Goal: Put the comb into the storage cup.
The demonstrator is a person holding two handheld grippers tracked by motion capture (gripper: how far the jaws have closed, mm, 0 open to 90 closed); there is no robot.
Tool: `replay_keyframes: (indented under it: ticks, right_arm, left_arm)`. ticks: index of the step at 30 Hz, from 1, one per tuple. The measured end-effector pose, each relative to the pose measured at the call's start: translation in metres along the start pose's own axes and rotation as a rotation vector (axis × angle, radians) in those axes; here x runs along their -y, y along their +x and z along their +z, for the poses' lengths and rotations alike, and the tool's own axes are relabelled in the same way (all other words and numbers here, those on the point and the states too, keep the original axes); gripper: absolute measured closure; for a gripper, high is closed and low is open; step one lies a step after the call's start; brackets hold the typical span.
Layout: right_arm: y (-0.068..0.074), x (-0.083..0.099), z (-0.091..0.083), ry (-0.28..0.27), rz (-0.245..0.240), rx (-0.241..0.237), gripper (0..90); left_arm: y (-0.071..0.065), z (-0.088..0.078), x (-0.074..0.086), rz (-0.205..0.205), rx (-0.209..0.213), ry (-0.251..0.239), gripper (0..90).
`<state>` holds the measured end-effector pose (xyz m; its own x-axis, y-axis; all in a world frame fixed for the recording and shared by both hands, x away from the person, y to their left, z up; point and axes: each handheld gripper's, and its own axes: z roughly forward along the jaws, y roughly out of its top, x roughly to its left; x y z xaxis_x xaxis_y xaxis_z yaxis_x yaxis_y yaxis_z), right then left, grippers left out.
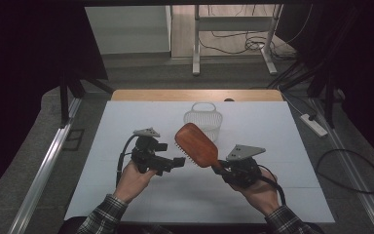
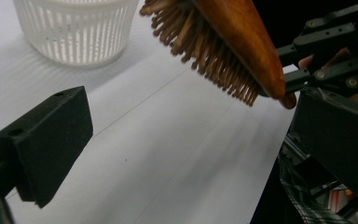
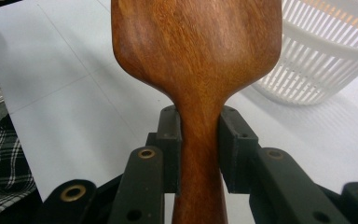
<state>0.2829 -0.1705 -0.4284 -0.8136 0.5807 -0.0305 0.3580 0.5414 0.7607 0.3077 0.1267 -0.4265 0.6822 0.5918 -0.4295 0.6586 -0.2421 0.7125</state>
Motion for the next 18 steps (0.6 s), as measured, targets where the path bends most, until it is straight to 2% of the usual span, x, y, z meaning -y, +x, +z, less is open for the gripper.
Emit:
replay_keyframes:
  ticks: [18]
  right_arm:
    - [0.010,-0.002,0.006,-0.007,-0.023,-0.012,72.2]
  left_arm:
    - [-0.001,0.022,-0.017,-0.044,0.056,0.011,0.0]
